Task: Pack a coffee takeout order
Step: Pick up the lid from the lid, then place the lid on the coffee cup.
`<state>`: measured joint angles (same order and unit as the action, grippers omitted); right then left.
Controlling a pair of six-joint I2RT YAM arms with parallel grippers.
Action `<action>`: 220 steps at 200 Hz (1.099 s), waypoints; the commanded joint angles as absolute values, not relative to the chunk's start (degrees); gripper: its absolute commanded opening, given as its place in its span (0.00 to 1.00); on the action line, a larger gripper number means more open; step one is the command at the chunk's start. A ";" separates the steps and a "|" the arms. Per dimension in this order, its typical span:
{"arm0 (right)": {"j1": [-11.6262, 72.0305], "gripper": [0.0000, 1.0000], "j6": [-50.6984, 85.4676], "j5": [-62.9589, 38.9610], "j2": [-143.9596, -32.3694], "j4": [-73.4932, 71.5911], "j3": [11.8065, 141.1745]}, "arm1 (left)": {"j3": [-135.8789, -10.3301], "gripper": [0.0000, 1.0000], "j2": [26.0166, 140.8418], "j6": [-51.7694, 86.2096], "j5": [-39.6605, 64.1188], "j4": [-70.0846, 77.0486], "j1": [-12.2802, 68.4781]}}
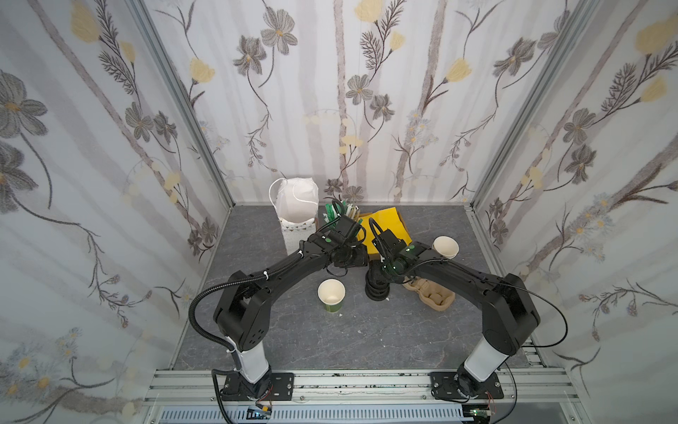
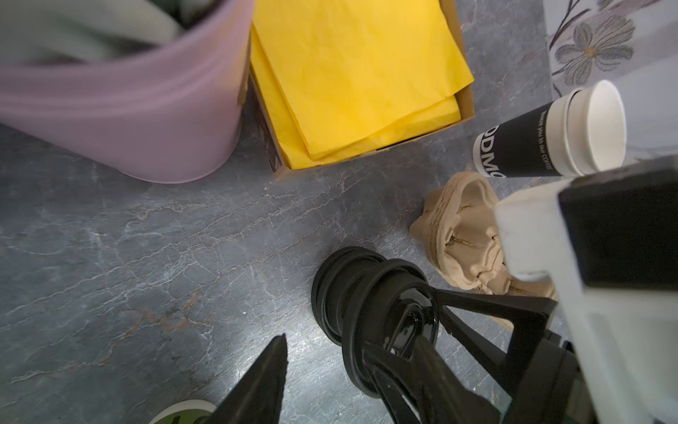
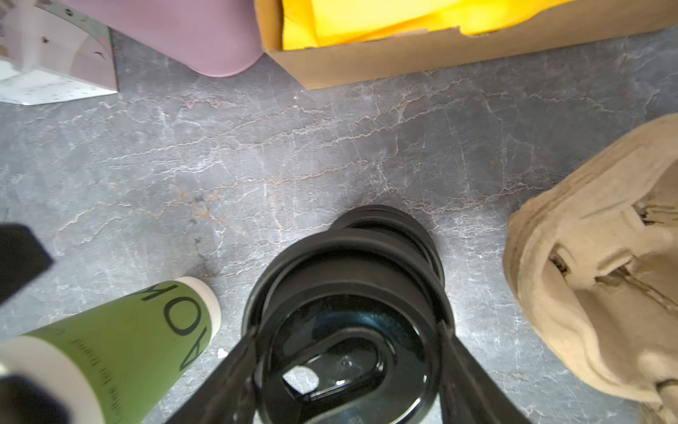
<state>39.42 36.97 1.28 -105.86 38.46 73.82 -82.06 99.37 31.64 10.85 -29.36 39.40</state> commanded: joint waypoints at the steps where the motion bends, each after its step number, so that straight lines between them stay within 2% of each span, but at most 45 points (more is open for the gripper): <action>1: 40.13 0.62 37.08 2.90 -105.03 40.31 75.88 | -82.03 0.58 96.52 30.73 7.73 -28.80 38.86; 113: 50.35 0.63 42.90 6.31 -105.60 50.25 89.56 | -69.50 0.59 79.02 30.85 6.53 -28.83 32.76; 220: 54.21 0.63 46.13 9.62 -108.41 56.28 99.78 | -60.84 0.59 68.61 28.94 7.33 -28.83 25.85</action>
